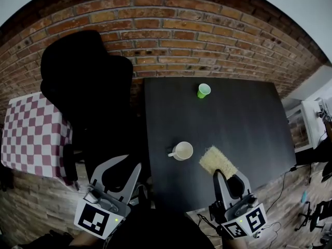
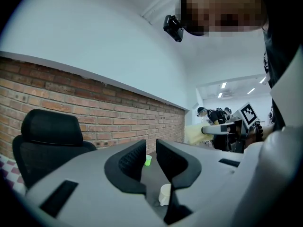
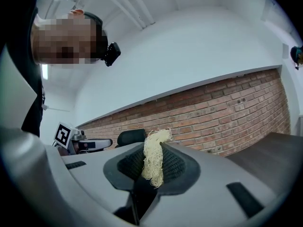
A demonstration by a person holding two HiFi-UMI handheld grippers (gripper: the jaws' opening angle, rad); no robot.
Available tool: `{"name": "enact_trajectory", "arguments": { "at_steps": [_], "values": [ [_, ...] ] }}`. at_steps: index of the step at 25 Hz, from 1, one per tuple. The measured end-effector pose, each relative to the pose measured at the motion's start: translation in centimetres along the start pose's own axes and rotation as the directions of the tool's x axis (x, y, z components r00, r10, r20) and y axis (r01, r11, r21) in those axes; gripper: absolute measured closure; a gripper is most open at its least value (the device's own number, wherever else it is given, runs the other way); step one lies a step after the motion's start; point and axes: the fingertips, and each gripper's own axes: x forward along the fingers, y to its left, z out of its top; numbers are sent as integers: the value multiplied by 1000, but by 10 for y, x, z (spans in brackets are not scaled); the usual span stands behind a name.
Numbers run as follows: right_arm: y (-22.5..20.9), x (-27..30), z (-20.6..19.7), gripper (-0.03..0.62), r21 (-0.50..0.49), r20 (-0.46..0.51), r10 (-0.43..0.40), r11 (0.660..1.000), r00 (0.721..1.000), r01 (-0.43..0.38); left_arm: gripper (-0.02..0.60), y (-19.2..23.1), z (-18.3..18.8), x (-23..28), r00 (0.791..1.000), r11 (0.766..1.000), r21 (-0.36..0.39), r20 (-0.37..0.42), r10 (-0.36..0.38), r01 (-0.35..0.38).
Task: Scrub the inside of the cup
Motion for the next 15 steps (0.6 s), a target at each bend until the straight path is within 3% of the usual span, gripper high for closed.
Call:
{"name": "enact_trajectory", "arguments": {
  "at_steps": [15],
  "values": [
    [-6, 19, 3, 505, -24, -1, -5, 1000, 1000, 5, 505, 6, -8, 21, 1000, 1000, 2, -26, -14, 15]
  ]
}}
